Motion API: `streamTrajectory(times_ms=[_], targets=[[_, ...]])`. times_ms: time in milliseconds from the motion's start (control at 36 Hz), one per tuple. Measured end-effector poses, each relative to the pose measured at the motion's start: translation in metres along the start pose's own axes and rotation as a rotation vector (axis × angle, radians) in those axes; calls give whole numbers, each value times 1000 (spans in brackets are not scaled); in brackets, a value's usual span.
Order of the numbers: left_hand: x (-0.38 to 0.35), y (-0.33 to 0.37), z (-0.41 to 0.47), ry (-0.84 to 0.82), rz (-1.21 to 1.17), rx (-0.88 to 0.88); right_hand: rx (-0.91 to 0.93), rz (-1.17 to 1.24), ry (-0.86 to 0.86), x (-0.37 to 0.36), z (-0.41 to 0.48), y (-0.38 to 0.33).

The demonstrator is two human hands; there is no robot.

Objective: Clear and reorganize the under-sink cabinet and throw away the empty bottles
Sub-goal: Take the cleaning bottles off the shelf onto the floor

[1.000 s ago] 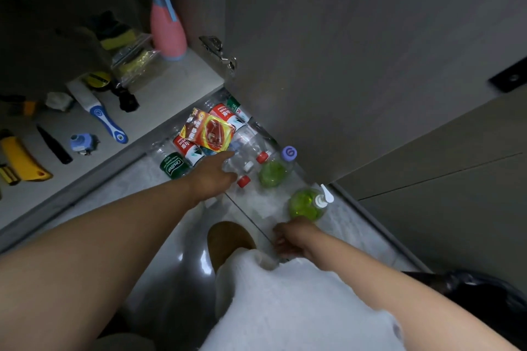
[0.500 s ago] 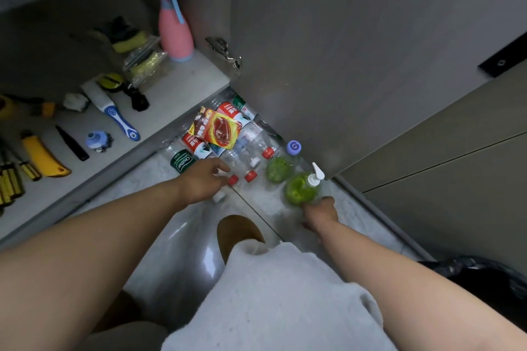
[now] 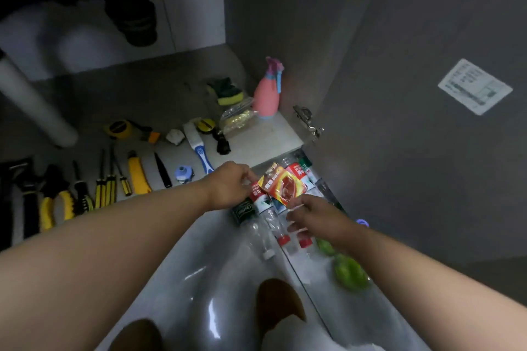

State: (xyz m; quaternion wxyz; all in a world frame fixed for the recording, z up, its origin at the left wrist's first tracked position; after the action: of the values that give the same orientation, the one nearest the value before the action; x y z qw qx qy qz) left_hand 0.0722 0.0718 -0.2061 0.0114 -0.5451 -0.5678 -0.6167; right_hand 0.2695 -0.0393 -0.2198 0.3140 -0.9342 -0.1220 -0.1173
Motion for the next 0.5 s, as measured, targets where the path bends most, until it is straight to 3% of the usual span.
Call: streamTrajectory(times_ms=[111, 222, 306, 417, 500], targets=[[30, -31, 14, 93, 25, 50, 170, -273, 145, 7, 25, -54], [34, -51, 25, 296, -151, 57, 378, -489, 370, 25, 43, -107], [27, -55, 21, 385, -234, 43, 445, -483, 505, 38, 42, -140], [31, -51, 24, 374, -231, -1, 427, -389, 690, 59, 45, -192], [43, -104, 51, 539, -372, 65, 385, -337, 648, 37, 102, -261]])
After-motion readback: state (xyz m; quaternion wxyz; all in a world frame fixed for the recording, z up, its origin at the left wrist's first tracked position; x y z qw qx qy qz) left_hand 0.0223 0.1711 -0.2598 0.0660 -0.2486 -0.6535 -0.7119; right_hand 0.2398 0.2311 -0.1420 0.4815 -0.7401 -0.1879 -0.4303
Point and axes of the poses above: each hand's wrist, its own z-axis towards the middle knuckle, its own x-axis out of the back of the hand, y = z × x, the point moved 2 cm from there along z, towards the middle knuckle, and after that the axes turned 11 degrees about -x, right-handed, at the moved point
